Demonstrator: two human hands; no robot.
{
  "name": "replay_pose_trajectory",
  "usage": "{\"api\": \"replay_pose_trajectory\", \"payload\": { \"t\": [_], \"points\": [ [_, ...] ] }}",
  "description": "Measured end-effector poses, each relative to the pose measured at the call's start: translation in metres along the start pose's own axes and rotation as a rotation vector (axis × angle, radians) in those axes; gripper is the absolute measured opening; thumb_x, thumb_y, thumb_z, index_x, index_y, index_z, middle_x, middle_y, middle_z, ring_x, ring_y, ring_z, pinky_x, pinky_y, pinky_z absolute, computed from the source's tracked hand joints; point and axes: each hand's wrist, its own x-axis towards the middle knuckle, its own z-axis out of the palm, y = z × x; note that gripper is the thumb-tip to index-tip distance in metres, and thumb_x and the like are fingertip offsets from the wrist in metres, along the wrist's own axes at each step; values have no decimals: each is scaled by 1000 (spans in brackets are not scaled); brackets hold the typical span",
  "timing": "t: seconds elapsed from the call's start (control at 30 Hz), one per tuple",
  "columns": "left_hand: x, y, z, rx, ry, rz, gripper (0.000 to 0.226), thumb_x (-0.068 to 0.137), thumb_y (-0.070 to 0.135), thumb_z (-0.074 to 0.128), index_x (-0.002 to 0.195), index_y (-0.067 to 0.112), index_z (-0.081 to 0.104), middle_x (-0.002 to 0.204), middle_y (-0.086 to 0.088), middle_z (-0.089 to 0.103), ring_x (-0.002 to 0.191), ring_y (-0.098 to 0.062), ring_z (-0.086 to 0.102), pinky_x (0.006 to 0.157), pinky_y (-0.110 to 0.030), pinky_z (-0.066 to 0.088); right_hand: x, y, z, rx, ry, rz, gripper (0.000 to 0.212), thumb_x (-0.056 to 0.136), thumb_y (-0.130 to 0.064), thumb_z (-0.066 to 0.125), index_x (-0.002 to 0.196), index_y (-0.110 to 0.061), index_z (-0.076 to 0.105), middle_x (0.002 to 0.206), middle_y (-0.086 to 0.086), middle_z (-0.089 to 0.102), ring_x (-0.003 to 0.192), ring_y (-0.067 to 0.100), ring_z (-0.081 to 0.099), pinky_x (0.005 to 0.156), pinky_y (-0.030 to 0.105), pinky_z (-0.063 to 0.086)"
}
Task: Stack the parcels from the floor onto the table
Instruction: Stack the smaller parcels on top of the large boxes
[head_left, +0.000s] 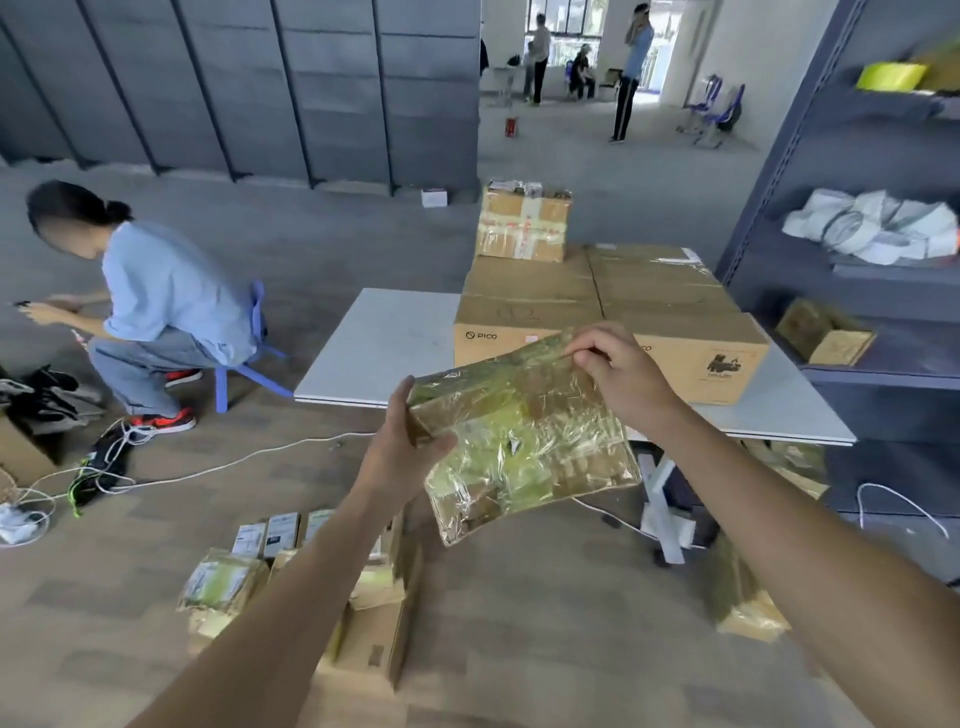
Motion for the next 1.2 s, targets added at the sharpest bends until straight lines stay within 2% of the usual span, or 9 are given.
{"api": "replay_pose_trajectory", "payload": {
  "t": [0.1,0.17,0.3,0.43,0.63,0.73,0.9,1.07,1.2],
  "points": [
    [17,38,41,90,54,70,52,77,31,77,109,48,41,89,22,60,69,6,61,51,-10,44,11,17,-50,-12,24,-35,25,97,-8,52,90,-26,67,114,-3,50,96,-11,49,82,1,34],
    [29,59,72,73,81,85,43,81,23,75,102,42,43,93,10,64,73,-3,63,57,-21,50,20,33,-80,-33,39,-53,20,97,-8,53,95,-19,70,117,-2,50,100,-9,48,86,0,32],
    [39,89,110,118,147,136,37,84,19,72,104,32,44,89,6,62,73,-15,60,62,-29,46,36,54,-120,-32,71,-72,23,97,-9,54,92,-26,69,118,-5,49,107,1,49,90,1,30],
    [58,115,129,197,191,213,35,85,18,71,111,21,48,93,8,60,85,-19,58,70,-27,43,57,76,-141,-62,72,-9,20,96,-13,56,99,-29,68,120,-6,49,111,7,47,100,23,33],
    [117,141,144,250,238,258,35,85,18,70,113,18,49,95,7,58,88,-19,53,71,-28,39,94,100,-146,-222,213,80,42,96,-22,56,136,-27,45,123,-2,51,96,13,54,77,26,38],
    [155,145,153,242,237,260,35,86,18,69,115,17,49,96,5,57,86,-20,52,70,-28,38,122,116,-151,-281,219,140,53,95,-27,57,144,-26,37,135,1,48,105,16,54,82,26,35],
    [234,154,169,195,170,275,34,89,20,67,117,17,49,92,8,57,82,-18,54,64,-27,40,184,155,-161,-301,99,339,31,95,-44,50,110,-16,52,118,6,53,103,25,56,87,40,45],
    [313,157,187,98,69,255,30,88,20,68,113,20,50,79,15,54,73,-10,57,57,-25,42,230,187,-173,-287,46,464,60,92,-61,45,142,-30,34,138,-5,48,120,23,50,94,40,40],
    [368,160,210,11,-18,202,30,88,17,67,109,22,45,78,8,54,60,-9,50,46,-23,39,262,212,-182,-238,107,457,41,94,-56,48,126,-30,45,119,-3,57,96,-2,57,73,20,40]
  ]
}}
